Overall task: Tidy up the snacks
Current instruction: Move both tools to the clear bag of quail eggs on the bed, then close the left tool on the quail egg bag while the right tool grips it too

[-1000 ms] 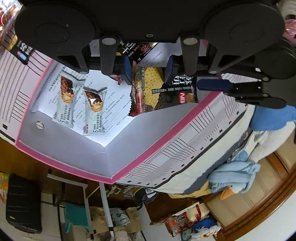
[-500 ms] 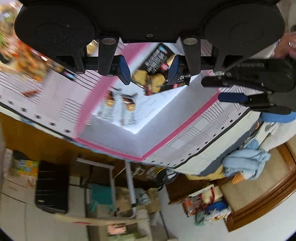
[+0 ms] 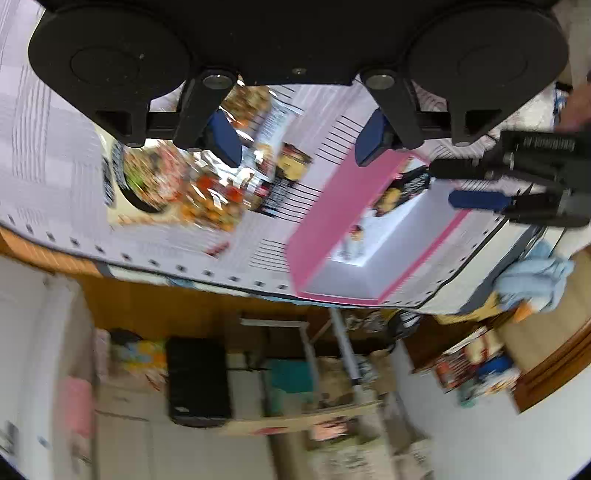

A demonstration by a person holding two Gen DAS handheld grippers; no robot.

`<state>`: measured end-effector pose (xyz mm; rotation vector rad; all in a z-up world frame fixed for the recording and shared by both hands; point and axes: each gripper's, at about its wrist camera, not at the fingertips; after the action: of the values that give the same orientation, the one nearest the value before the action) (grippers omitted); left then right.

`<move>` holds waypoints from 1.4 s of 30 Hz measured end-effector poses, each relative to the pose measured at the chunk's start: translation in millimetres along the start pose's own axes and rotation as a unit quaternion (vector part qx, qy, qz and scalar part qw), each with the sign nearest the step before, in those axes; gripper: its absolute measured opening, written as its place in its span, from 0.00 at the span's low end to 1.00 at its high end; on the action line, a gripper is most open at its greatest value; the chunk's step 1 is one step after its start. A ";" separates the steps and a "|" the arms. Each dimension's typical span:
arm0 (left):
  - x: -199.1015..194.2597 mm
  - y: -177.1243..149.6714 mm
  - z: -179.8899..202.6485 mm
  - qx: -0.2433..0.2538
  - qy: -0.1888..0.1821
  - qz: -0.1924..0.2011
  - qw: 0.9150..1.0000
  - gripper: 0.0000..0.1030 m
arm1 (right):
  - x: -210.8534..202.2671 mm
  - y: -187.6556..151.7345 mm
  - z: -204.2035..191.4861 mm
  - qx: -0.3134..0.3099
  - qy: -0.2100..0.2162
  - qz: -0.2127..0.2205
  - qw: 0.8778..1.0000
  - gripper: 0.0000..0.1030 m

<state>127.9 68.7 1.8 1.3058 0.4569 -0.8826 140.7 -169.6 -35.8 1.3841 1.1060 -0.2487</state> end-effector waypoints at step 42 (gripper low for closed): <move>219.1 -68.7 57.1 -0.011 -0.127 -0.119 0.985 0.46 | 165.9 -81.4 79.7 0.210 -0.012 -0.143 0.967 0.92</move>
<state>197.6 -52.2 -189.2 1.1143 0.4252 -1.2242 204.8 -184.3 -226.0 1.5797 1.2800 -0.7429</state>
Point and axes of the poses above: each gripper's, at about its wrist camera, not at the fingertips, and x roughly the way its jaws point, z to its right, y to its top, and after that the axes turned 6 degrees about -x, right-handed
